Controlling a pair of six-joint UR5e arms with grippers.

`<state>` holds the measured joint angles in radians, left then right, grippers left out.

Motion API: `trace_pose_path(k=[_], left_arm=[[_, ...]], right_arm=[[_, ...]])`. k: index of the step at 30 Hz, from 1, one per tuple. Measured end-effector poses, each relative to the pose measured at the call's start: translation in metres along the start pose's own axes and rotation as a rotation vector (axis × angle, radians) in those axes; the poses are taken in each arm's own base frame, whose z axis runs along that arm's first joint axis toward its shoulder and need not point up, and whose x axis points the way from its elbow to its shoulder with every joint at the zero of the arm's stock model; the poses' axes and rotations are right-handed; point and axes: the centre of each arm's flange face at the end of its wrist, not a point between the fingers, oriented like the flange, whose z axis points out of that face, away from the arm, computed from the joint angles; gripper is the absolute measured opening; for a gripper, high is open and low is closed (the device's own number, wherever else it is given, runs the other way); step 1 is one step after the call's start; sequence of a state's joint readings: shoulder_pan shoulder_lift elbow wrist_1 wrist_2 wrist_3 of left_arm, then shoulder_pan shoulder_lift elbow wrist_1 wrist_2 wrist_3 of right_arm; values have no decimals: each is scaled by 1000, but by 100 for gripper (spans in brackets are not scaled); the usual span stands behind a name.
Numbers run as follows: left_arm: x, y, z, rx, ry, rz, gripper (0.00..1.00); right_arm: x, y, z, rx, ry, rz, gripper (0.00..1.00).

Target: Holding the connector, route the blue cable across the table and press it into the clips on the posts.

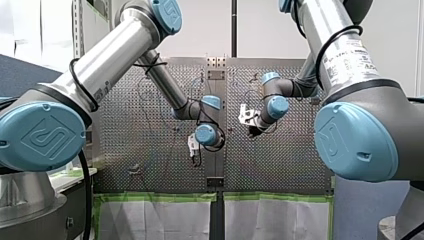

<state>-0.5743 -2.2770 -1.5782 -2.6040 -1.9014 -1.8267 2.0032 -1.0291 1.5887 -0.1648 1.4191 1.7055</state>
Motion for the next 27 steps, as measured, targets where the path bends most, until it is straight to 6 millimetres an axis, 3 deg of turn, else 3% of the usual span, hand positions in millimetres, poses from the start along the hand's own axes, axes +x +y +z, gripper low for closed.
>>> trace_pose_path(k=[27], left_arm=[[-40, -3, 30, -6, -69, -54, 0]], right_arm=[[17, 20, 11, 31, 90, 25, 0]])
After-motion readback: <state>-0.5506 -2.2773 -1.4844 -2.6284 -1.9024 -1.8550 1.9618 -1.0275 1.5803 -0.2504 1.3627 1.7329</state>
